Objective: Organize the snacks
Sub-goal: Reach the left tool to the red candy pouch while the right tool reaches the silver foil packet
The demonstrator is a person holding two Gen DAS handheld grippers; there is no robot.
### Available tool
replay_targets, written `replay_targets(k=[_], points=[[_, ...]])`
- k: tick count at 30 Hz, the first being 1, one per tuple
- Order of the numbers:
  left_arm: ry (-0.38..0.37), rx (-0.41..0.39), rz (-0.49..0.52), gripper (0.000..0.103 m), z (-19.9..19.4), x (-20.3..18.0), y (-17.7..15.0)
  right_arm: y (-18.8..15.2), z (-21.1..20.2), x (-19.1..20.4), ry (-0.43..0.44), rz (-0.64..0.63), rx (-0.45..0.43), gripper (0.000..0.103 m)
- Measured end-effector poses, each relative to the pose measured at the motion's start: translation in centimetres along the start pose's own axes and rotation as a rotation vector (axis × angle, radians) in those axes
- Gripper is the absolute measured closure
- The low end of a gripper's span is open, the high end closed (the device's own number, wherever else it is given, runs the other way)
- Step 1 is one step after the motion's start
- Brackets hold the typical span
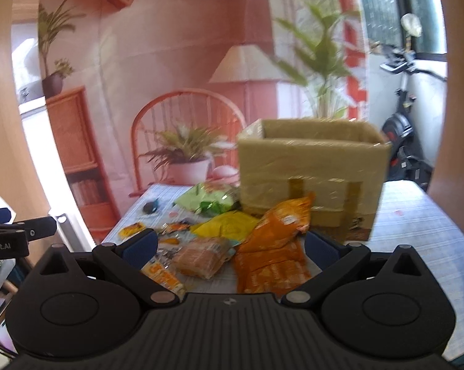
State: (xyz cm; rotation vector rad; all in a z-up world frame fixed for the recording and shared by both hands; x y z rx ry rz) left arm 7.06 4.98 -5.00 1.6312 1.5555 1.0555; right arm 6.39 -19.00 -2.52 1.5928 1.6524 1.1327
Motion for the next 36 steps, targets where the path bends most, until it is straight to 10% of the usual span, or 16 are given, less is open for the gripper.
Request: replay_targets(k=[13, 31, 36], points=[[-0.011, 0.216, 0.052, 0.02, 8.5, 2.9, -5.7, -4.7, 11.1, 3.3, 0.158, -0.056, 0.208, 0.012], [-0.111, 0.285, 0.059, 0.033, 14.7, 5.7, -6.2, -8.6, 18.4, 5.9, 0.239, -0.065, 0.391, 0.028], [-0.156, 0.286, 0.082, 0.05, 15.1, 5.2, -7.1, -8.6, 18.4, 5.8, 0.233, -0.059, 0.404, 0.033]])
Point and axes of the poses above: each gripper's, at about its wrist camera, not at the fingertips, and z roughly the way its jaws point, x to its left, y to its top, the point moved 2 cm from there along z, roughly the way its jaws point, and after that the axes turned 2 degrees about y, right-handed, at the moved point
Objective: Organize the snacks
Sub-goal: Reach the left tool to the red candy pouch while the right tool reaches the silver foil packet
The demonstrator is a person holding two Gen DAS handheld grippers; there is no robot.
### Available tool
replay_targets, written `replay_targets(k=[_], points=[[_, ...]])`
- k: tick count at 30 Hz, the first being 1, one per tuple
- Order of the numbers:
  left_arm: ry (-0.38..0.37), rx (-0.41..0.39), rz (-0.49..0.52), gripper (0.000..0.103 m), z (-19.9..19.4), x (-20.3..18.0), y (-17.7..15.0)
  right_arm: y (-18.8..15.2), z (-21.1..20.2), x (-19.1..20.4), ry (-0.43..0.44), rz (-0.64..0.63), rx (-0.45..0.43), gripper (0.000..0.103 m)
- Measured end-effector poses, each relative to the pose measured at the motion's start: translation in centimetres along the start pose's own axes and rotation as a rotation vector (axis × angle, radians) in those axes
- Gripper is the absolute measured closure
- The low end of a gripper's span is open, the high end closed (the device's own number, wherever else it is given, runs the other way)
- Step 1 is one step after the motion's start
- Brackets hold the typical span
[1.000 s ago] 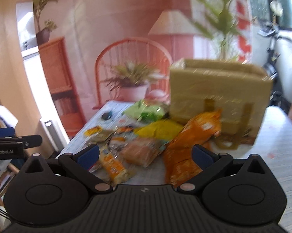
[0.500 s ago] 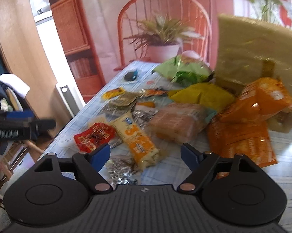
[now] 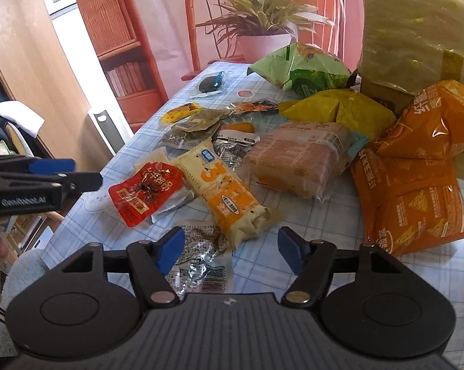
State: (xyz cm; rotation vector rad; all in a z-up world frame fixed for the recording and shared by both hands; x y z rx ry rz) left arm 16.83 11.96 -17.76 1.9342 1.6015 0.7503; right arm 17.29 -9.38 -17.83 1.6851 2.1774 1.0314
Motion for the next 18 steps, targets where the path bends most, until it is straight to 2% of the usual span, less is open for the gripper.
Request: replay_targets(k=[6, 9, 13, 18], points=[[-0.008, -0.017, 0.044, 0.051, 0.3, -0.5, -0.2, -0.7, 1.5, 1.0, 0.019, -0.018, 0.058, 0.033], [-0.033, -0.028, 0.022, 0.051, 0.1, -0.4, -0.3, -1.1, 2.4, 1.8, 0.03, -0.041, 0.08, 0.033], [-0.013, -0.031, -0.005, 0.051, 0.3, -0.2, -0.6, -1.3, 3.5, 2.7, 0.027, -0.072, 0.1, 0.033], [-0.023, -0.032, -0.055, 0.052, 0.6, 0.1, -0.8, -1.5, 4.6, 3.5, 0.001, -0.108, 0.113, 0.031]])
Point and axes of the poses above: each gripper's, at about its wrist camera, not at the fingertips, and z roughly the way its jaws point, x to its left, y to its top, the point moved 2 cm from there along z, roughly the way its jaws point, and after that the axes turned 2 degrees about y, right-handed, at the moved point
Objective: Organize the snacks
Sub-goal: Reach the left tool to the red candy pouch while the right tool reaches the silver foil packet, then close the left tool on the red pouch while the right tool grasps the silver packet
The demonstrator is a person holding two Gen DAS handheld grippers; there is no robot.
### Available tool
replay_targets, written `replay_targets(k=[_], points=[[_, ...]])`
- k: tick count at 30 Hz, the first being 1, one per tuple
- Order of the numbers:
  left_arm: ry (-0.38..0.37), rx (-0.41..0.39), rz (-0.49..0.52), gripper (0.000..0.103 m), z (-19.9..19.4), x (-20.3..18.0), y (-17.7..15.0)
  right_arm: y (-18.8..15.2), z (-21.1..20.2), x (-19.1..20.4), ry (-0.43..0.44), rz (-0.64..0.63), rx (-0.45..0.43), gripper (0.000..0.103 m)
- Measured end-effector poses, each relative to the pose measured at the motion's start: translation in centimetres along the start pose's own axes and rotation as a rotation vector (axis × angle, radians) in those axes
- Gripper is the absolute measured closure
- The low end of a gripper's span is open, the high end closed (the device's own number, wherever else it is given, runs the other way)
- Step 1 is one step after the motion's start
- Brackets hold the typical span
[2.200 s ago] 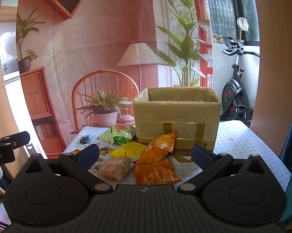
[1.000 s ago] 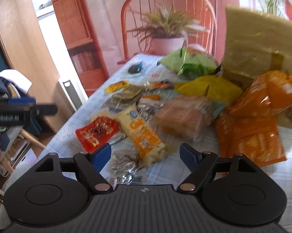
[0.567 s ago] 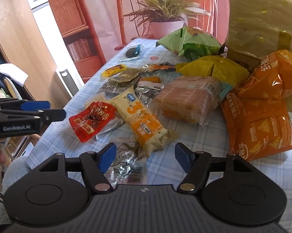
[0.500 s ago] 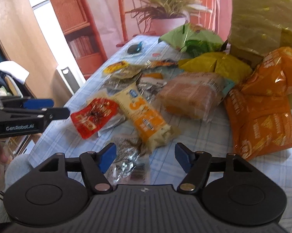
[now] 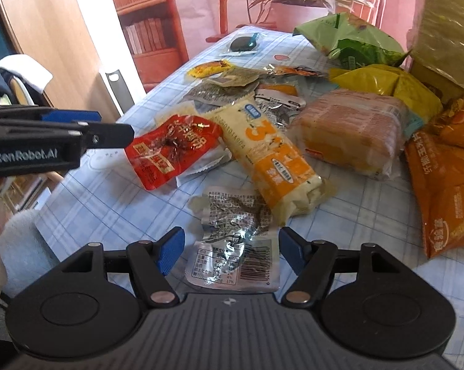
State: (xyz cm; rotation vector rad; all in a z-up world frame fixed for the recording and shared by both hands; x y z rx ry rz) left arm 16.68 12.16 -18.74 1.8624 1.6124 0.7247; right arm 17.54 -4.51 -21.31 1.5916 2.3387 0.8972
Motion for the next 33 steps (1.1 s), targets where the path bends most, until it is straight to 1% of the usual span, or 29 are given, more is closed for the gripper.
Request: replay_targets(k=[2, 5, 7, 10, 12, 16, 21, 24, 28, 29, 31, 33], points=[[0.002, 0.003, -0.002, 0.058, 0.1, -0.1, -0.2, -0.1, 0.2, 0.2, -0.009, -0.014, -0.005, 0.031], [0.001, 0.001, -0.008, 0.06, -0.1, -0.1, -0.4, 0.0, 0.5, 0.6, -0.028, -0.046, -0.01, 0.031], [0.011, -0.001, -0.001, 0.06, -0.1, -0.2, -0.6, -0.2, 0.6, 0.7, -0.043, -0.064, -0.018, 0.033], [0.021, 0.013, 0.008, 0.06, 0.1, -0.3, -0.8, -0.3, 0.4, 0.7, -0.058, -0.079, -0.025, 0.042], [0.041, 0.018, 0.016, 0.063, 0.3, -0.4, -0.9, -0.4, 0.2, 0.2, -0.043, -0.07, -0.027, 0.043], [0.062, 0.023, 0.013, 0.063, 0.4, -0.2, -0.8, -0.9, -0.4, -0.2, -0.023, -0.072, -0.03, 0.044], [0.003, 0.039, -0.003, 0.063, 0.7, -0.1, -0.4, -1.6, -1.2, -1.1, -0.006, -0.053, -0.044, 0.045], [-0.025, 0.027, 0.022, 0.061, 1.0, -0.9, 0.1, -1.8, -1.5, -1.8, -0.005, -0.034, -0.048, 0.045], [-0.097, 0.013, 0.063, 0.045, 1.7, -2.1, 0.7, -1.9, -1.9, -2.4, -0.017, -0.025, -0.056, 0.045], [-0.089, 0.012, 0.09, 0.045, 2.1, -2.6, 0.8, -2.0, -2.0, -2.6, -0.023, -0.02, -0.058, 0.045], [-0.042, 0.02, 0.141, 0.045, 3.1, -3.3, 0.6, -2.0, -2.1, -3.0, -0.024, -0.01, -0.06, 0.045], [-0.016, 0.032, 0.163, 0.045, 4.2, -3.5, 0.4, -2.3, -2.3, -3.3, -0.026, -0.003, -0.064, 0.045]])
Point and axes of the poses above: each gripper's, at about its wrist camera, not at the fingertips, and z roughly the way its jaws point, x to its left, y to its top, the point moved 2 cm from there along z, roughly the way its jaws point, and after that the axes turned 2 degrees about y, right-handed, at the moved point
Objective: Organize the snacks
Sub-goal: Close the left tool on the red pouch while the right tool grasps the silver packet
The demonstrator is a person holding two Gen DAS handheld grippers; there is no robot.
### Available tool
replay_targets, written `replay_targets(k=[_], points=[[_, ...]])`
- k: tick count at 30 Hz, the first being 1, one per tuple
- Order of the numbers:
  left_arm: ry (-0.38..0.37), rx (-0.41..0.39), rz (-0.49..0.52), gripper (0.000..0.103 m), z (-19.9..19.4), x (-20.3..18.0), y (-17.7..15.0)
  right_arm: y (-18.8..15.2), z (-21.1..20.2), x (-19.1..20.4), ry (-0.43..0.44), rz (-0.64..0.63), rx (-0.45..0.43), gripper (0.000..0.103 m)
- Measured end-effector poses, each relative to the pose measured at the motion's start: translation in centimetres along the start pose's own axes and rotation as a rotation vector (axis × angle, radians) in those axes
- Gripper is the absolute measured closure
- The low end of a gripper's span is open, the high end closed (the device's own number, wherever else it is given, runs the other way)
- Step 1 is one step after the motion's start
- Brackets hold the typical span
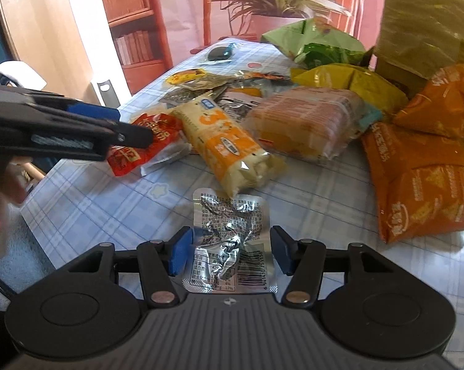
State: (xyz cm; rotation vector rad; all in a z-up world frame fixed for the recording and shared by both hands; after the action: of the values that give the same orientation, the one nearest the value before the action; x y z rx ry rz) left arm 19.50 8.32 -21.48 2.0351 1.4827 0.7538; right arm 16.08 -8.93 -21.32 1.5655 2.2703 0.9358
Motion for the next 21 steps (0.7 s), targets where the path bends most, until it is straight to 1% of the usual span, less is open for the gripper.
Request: replay_targets(k=[2, 5, 8, 9, 11, 13, 16, 19, 21], points=[[0.007, 0.004, -0.005, 0.043, 0.7, 0.2, -0.2, -0.1, -0.3, -0.3, -0.001, 0.003, -0.006, 0.045], [-0.004, 0.001, -0.03, 0.043, 0.7, 0.6, -0.2, -0.3, -0.6, -0.9, 0.0, 0.015, -0.015, 0.045], [0.006, 0.0, -0.014, 0.043, 0.4, 0.3, -0.2, -0.4, -0.8, -1.2, 0.007, 0.027, -0.02, 0.045], [-0.002, 0.004, -0.007, 0.042, 0.4, 0.2, -0.2, -0.4, -0.8, -1.3, 0.01, 0.03, -0.021, 0.045], [-0.015, 0.015, 0.012, 0.037, 0.4, -0.1, -0.5, -0.5, -0.8, -1.3, 0.015, 0.032, -0.022, 0.045], [0.003, 0.015, 0.036, 0.037, 0.5, -0.5, -0.7, -0.5, -0.8, -1.4, 0.018, 0.032, -0.026, 0.045], [0.002, 0.022, 0.026, 0.036, 0.9, -0.6, -0.5, -0.6, -0.8, -1.5, 0.025, 0.036, -0.03, 0.045], [0.011, 0.027, 0.022, 0.036, 1.3, -1.0, -0.5, -0.7, -0.9, -1.6, 0.03, 0.04, -0.033, 0.045], [0.026, 0.019, 0.041, 0.041, 1.1, -1.5, -0.6, -0.7, -0.9, -1.6, 0.033, 0.043, -0.034, 0.045]])
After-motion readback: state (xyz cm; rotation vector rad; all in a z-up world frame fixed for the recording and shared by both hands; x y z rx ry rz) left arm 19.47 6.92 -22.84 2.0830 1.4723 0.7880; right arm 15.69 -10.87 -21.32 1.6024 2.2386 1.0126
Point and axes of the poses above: each gripper's, at about its wrist camera, not at the fingertips, and z roughly the way its jaws point, x to its left, y to its top, the point moved 2 cm from there along z, roughly the way its jaws point, and after that the axes turned 2 degrees about y, right-handed, at the moved point
